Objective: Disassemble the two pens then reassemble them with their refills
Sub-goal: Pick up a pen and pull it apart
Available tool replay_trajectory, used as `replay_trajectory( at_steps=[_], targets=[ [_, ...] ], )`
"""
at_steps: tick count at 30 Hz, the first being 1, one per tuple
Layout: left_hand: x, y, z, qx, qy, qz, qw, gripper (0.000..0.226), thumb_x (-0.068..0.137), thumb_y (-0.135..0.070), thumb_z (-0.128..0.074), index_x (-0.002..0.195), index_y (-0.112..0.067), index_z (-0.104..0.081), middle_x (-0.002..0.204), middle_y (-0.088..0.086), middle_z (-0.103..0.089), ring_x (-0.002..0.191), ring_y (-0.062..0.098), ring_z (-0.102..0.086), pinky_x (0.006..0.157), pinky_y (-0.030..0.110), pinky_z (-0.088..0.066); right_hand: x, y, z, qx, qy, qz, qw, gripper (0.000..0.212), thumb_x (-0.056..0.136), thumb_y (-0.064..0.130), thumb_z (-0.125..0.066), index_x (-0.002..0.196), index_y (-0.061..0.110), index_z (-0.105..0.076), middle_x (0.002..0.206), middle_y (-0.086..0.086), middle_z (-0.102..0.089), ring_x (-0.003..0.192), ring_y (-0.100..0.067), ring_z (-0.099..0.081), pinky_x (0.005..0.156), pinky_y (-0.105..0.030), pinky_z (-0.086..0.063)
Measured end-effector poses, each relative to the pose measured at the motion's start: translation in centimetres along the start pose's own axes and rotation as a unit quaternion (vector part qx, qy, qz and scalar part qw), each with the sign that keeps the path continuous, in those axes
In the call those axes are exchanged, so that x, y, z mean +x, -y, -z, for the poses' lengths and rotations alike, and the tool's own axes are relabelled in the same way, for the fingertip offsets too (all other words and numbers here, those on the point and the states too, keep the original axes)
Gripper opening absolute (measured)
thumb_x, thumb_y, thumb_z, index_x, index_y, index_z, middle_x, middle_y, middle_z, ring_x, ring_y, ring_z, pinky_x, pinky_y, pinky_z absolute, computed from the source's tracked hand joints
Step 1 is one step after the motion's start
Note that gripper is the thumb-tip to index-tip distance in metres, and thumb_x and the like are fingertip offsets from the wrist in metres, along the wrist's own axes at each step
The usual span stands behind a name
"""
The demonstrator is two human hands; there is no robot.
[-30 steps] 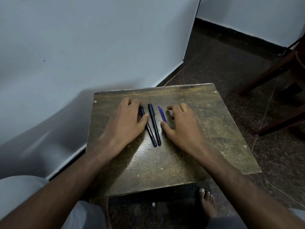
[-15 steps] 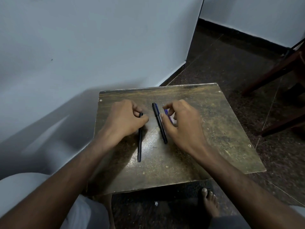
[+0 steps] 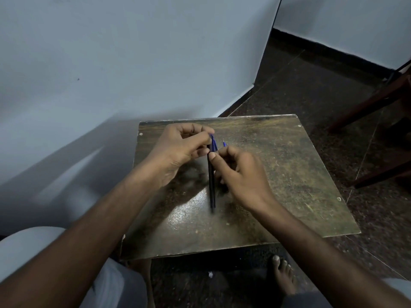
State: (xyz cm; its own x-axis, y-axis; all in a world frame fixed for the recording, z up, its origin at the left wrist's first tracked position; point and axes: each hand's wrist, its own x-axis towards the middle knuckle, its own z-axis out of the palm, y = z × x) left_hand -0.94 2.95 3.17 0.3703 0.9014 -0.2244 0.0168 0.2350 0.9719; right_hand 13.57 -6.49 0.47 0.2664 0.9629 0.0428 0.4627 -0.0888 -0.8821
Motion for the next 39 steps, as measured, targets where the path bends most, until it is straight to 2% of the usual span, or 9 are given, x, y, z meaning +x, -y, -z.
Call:
replay_trajectory(
  at_steps=[3,7,11,14,16,23,26,31,39],
  targets=[
    [0.0,0.1,-0.4,-0.041,-0.007,-0.012,0.999,0.024,0.096,0.004,-0.069,0.088,-0.015,-0.080,0.072,-0.004,-0.070,0.065,0.005,-0.061,0.063,0.015,-0.057,0.0,0.4,0.4,0.213,0.067,-0.101,0.970,0.024,0.109,0.028,-0.062,0.110,0.005,-0.069,0.086,-0.008,-0.079,0.075,-0.027,-0.075,0.070,-0.039,-0.062],
    [0.2,0.3,-0.5,-0.094,-0.012,-0.015,0.995,0.023,0.098,0.001,-0.070,0.092,-0.017,-0.083,0.077,0.001,-0.069,0.063,0.006,-0.060,0.058,0.015,-0.054,0.0,0.9,0.3,0.347,0.127,-0.159,0.916,0.021,0.113,0.019,-0.051,0.114,0.003,-0.066,0.074,-0.002,-0.062,0.061,-0.013,-0.053,0.056,-0.027,-0.045],
    [-0.3,1.2,-1.3,-0.035,0.010,-0.021,0.999,0.011,0.096,-0.014,-0.079,0.106,-0.011,-0.083,0.077,-0.001,-0.075,0.064,0.007,-0.065,0.064,0.015,-0.055,0.1,0.3,0.3,0.261,0.088,-0.138,0.951,0.028,0.115,0.029,-0.048,0.101,0.013,-0.066,0.062,0.008,-0.043,0.049,-0.003,-0.035,0.048,-0.022,-0.028],
    [-0.5,1.9,-1.9,-0.013,-0.032,-0.054,0.998,0.020,0.095,-0.011,-0.081,0.112,-0.002,-0.081,0.075,-0.008,-0.079,0.064,-0.003,-0.068,0.065,0.012,-0.055,-0.2,0.4,0.2,0.103,0.022,-0.080,0.991,0.038,0.113,0.043,-0.049,0.092,0.018,-0.069,0.060,0.010,-0.059,0.052,-0.006,-0.051,0.054,-0.032,-0.037],
    [-0.4,2.1,-2.0,-0.037,-0.040,-0.045,0.997,0.020,0.093,-0.012,-0.083,0.110,-0.001,-0.081,0.079,-0.005,-0.081,0.067,-0.003,-0.070,0.067,0.013,-0.056,-0.3,0.6,0.0,0.041,0.006,-0.051,0.998,0.045,0.109,0.052,-0.045,0.104,0.018,-0.074,0.082,-0.001,-0.078,0.073,-0.021,-0.070,0.064,-0.045,-0.052],
    [-0.3,2.5,-2.3,-0.064,-0.065,-0.054,0.994,0.015,0.092,-0.010,-0.083,0.105,-0.002,-0.082,0.081,-0.002,-0.081,0.070,-0.001,-0.071,0.071,0.015,-0.058,-0.2,1.3,0.0,-0.024,-0.021,-0.049,0.998,0.049,0.111,0.051,-0.048,0.094,0.013,-0.074,0.073,-0.010,-0.071,0.069,-0.027,-0.068,0.067,-0.050,-0.053],
    [-0.1,2.3,-2.1,-0.065,-0.061,-0.057,0.994,0.015,0.092,-0.012,-0.084,0.105,-0.003,-0.083,0.084,-0.001,-0.081,0.073,0.002,-0.071,0.074,0.017,-0.058,-0.3,1.0,0.0,-0.022,-0.034,-0.041,0.998,0.057,0.110,0.055,-0.049,0.078,0.012,-0.068,0.060,-0.005,-0.064,0.055,-0.014,-0.060,0.057,-0.042,-0.048],
    [1.2,1.3,0.6,-0.005,-0.109,-0.065,0.992,0.014,0.092,-0.022,-0.086,0.099,-0.010,-0.083,0.079,-0.001,-0.080,0.067,0.004,-0.069,0.077,0.024,-0.063,-1.1,0.3,0.9,-0.011,0.006,-0.089,0.996,0.052,0.110,0.054,-0.047,0.085,0.017,-0.074,0.051,0.024,-0.060,0.053,0.001,-0.057,0.059,-0.027,-0.041],
    [1.6,2.1,2.9,0.271,-0.072,0.009,0.960,0.024,0.082,-0.033,-0.094,0.087,-0.013,-0.082,0.074,0.000,-0.083,0.072,0.012,-0.083,0.080,0.033,-0.068,-1.1,0.2,2.3,0.193,-0.007,-0.185,0.964,0.025,0.109,0.014,-0.045,0.094,0.013,-0.065,0.064,0.002,-0.055,0.051,-0.010,-0.048,0.047,-0.023,-0.038]
  ],
)
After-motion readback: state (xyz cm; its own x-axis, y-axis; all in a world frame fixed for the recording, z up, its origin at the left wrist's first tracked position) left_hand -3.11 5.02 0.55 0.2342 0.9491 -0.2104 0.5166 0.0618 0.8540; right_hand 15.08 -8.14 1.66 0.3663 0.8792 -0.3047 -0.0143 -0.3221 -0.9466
